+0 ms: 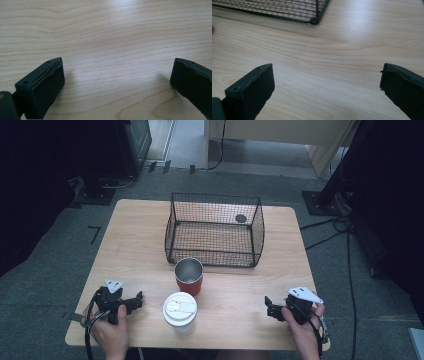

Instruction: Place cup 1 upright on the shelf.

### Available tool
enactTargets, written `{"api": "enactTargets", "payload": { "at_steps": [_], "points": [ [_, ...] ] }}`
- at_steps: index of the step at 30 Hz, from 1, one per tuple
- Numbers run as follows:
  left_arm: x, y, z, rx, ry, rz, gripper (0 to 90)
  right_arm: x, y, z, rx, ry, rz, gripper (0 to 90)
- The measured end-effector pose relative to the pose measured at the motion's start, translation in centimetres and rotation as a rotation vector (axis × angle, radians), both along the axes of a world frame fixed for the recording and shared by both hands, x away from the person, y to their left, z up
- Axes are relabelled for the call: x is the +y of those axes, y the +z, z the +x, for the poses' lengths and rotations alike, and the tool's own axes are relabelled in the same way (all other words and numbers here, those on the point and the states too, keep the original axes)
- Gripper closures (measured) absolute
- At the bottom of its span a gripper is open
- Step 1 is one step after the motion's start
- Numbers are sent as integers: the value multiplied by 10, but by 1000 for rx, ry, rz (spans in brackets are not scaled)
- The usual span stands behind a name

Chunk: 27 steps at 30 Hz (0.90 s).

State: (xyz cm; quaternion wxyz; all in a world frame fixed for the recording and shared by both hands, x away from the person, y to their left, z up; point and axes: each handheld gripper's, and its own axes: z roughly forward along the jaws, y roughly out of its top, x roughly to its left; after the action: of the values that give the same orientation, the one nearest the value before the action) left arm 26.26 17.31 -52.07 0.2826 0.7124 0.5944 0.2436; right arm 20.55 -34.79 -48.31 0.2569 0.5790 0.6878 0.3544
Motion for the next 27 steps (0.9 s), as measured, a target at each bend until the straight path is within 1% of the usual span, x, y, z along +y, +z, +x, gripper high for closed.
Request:
{"api": "enactTargets", "payload": {
  "at_steps": [1, 2, 3, 7, 8, 9, 10, 11, 12, 13, 14, 15, 16, 17, 18, 19, 21, 24, 27],
  "points": [
    [0, 0, 0, 0, 0, 0, 0, 9, 2, 1, -6, 23, 6, 0],
    [0, 0, 0, 0, 0, 0, 0, 9, 2, 1, -6, 23, 6, 0],
    [0, 0, 0, 0, 0, 0, 0, 16, 3, 2, -7, 41, 10, 0],
    [0, 0, 0, -1, 0, 0, 0, 30, 6, 6, -20, 80, 16, 0],
    [0, 0, 0, -1, 0, 0, 0, 30, 6, 6, -20, 80, 16, 0],
    [0, 0, 0, -1, 0, 0, 0, 37, 7, 7, -28, 100, 19, 0],
    [0, 0, 0, -1, 0, 0, 0, 37, 7, 7, -28, 100, 19, 0],
    [0, 0, 0, -1, 1, 0, 0, 44, 9, 8, -36, 114, 20, 0],
    [0, 0, 0, -1, 1, 0, 0, 44, 9, 8, -36, 114, 20, 0],
    [0, 0, 0, -1, 1, 0, 0, 52, 11, 10, -49, 141, 28, 0],
    [0, 0, 0, -1, 0, 0, 0, 55, 12, 10, -52, 153, 33, 0],
    [0, 0, 0, -1, 0, 0, 0, 55, 12, 10, -52, 153, 33, 0],
    [0, 0, 0, 0, 0, 0, 0, 64, 13, 12, -60, 184, 44, 0],
    [0, 0, 0, -1, 1, 0, 0, 68, 13, 13, -66, 195, 48, 0],
    [0, 0, 0, -1, 0, 1, 0, 68, 13, 13, -66, 195, 48, 0],
    [0, 0, 0, -1, 0, 0, 0, 78, 12, 14, -97, 202, 49, 0],
    [0, 0, 0, -1, 0, 1, 0, 86, 11, 15, -110, 216, 49, 0],
    [0, 0, 0, -1, 0, 1, 0, 98, 11, 17, -116, 255, 75, 0],
    [0, 0, 0, -1, -1, 1, 0, 108, 11, 19, -122, 280, 79, 0]
  ]
}}
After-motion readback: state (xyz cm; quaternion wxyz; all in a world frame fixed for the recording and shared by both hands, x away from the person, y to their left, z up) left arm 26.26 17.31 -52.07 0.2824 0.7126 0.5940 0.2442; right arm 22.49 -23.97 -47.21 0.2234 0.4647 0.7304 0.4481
